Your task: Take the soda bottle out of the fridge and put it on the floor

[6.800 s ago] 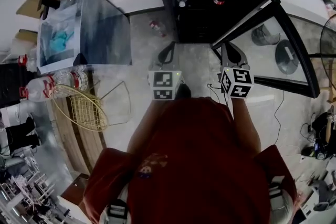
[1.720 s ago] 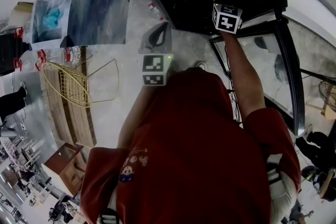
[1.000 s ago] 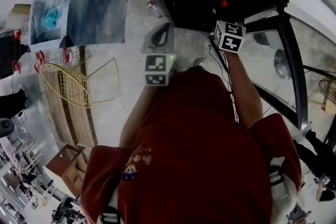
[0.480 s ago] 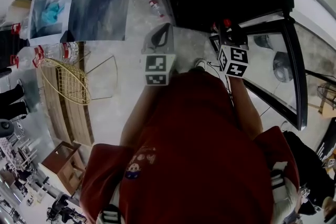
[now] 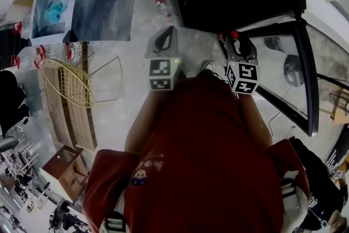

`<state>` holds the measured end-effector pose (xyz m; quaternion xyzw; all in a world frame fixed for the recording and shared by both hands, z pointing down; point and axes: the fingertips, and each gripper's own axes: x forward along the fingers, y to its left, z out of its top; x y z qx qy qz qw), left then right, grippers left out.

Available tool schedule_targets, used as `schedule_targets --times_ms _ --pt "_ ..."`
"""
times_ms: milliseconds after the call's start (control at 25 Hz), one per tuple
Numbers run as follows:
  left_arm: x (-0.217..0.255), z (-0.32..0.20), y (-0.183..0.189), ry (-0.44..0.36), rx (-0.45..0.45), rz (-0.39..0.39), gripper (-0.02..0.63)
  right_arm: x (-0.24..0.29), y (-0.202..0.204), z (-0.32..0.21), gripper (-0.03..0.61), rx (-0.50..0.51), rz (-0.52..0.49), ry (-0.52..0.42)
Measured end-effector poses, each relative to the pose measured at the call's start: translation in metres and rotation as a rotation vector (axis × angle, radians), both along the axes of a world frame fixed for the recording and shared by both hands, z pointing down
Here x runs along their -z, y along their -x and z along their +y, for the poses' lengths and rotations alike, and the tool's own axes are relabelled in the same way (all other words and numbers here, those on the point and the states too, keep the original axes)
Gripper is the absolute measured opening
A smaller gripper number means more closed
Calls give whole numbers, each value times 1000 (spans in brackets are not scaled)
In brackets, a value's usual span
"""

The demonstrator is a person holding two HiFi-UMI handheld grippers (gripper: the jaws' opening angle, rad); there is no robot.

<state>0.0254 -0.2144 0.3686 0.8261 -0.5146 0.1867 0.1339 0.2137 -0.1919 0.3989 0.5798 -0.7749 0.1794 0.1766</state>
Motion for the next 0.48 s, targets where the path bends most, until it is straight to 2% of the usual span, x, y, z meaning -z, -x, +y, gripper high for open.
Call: schedule_targets --times_ms 480 --pt "-6 10 -10 12 48 -34 0 -13 -7 2 133 68 -3 16"
